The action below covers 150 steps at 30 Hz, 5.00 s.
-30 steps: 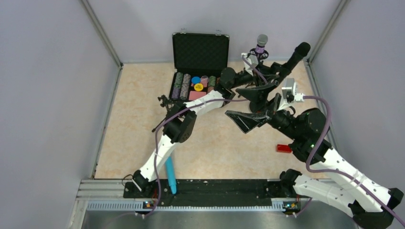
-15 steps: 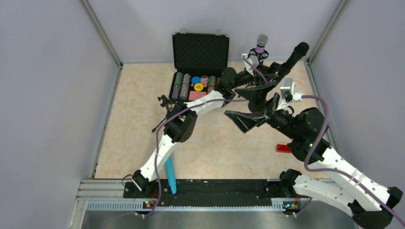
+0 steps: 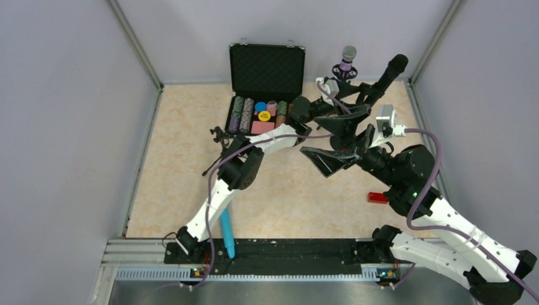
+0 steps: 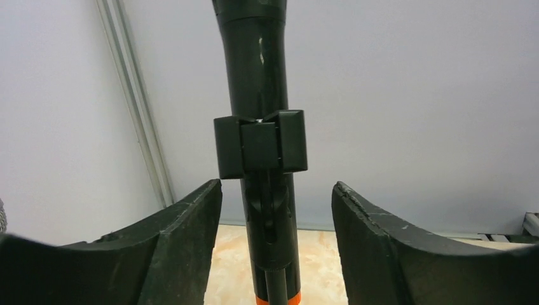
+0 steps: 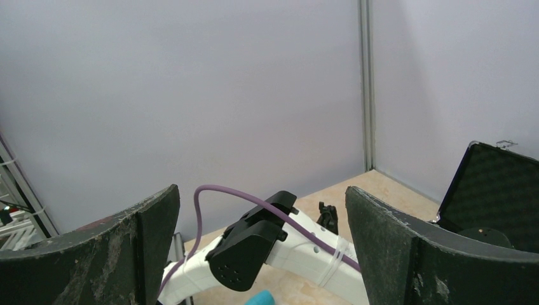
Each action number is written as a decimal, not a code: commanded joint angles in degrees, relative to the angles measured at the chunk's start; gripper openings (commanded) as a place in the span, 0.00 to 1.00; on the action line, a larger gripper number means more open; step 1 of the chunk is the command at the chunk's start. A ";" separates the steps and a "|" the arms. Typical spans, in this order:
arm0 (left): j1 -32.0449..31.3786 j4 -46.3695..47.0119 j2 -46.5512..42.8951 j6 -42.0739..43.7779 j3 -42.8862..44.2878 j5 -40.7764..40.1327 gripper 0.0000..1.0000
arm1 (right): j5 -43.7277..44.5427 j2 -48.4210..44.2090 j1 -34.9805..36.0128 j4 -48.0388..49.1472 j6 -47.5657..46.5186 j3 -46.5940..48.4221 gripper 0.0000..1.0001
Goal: Attach the microphones to the stand
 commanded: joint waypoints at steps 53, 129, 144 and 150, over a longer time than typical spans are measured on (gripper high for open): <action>1.86 -25.90 -46.93 11.09 -61.83 3.98 0.99 | -0.18 1.35 0.57 5.88 2.84 -3.39 0.98; 37.32 -96.31 -74.48 -16.15 -46.69 -29.29 0.99 | -6.62 17.29 -12.30 -4.65 15.66 -8.99 0.99; 40.71 -93.19 -63.14 -19.86 -47.19 -14.44 0.97 | -6.53 17.72 -12.30 -4.94 16.52 -9.73 0.99; 40.60 -93.92 -59.89 -19.34 -46.91 -15.04 0.92 | -6.44 18.04 -12.35 -4.78 16.63 -10.09 0.99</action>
